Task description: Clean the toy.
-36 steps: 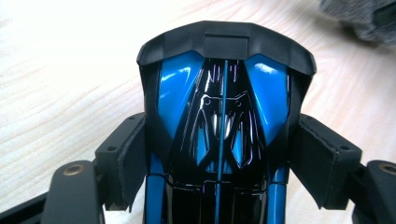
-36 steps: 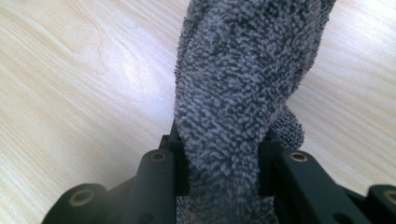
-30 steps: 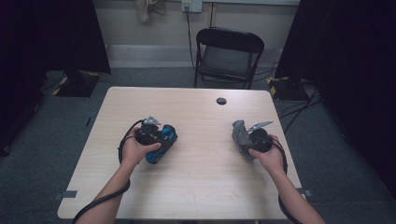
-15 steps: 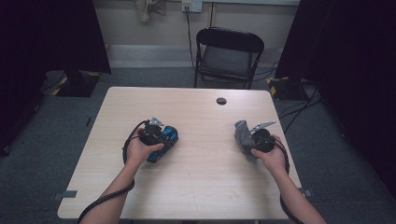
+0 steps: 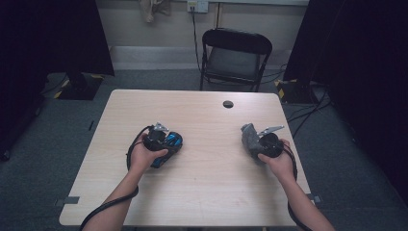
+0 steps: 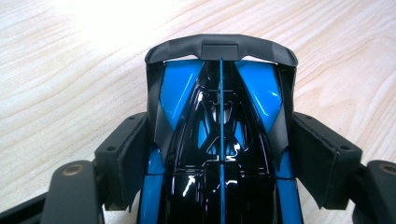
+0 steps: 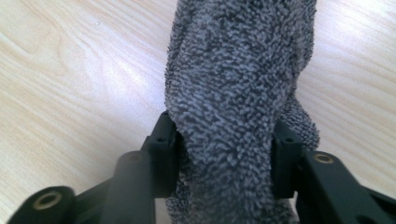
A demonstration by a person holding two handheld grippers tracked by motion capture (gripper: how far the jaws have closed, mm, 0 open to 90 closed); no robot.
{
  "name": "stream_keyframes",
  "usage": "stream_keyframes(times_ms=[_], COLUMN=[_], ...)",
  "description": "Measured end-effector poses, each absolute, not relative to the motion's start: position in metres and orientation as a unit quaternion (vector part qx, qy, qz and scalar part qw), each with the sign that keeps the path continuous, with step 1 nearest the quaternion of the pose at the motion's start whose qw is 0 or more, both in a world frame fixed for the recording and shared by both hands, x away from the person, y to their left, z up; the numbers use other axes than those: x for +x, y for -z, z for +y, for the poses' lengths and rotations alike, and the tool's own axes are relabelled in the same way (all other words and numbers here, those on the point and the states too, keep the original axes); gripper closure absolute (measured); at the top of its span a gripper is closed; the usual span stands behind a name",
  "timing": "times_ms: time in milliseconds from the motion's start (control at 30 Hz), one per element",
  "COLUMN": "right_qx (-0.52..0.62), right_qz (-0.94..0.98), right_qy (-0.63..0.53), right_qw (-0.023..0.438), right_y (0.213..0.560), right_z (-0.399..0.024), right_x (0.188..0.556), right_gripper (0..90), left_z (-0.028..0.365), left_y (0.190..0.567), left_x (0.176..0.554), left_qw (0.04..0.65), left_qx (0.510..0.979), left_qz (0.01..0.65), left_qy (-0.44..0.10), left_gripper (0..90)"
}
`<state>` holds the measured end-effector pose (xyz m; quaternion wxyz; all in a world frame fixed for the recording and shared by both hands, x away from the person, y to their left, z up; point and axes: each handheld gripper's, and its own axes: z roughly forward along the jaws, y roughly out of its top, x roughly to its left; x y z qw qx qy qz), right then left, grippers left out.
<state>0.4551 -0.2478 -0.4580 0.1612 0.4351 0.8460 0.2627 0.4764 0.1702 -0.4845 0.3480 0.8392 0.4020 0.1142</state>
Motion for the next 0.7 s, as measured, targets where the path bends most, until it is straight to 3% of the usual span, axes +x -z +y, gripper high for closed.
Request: stream_keyframes(times_ms=[233,400,700], right_qx=[0.433,0.435,0.429], right_qz=[0.847,0.843,0.844], right_qy=[-0.263,-0.272,-0.275], right_qw=[0.162,0.163,0.165], right_y=[0.4595,0.4601,0.4563], right_z=[-0.2458,-0.2462,-0.2437], right_x=[0.4554,0.4541,0.4528], right_gripper=[48.0,38.4,33.5], left_z=[0.1699,0.169,0.1678], left_y=[0.4863,0.4857,0.4875], left_x=[0.4765,0.4769,0.4779], left_qw=[0.343,0.338,0.332], left_qx=[0.839,0.843,0.846], left_qz=[0.405,0.402,0.403], left_qy=[-0.115,-0.116,-0.11], left_gripper=[25.0,25.0,23.3])
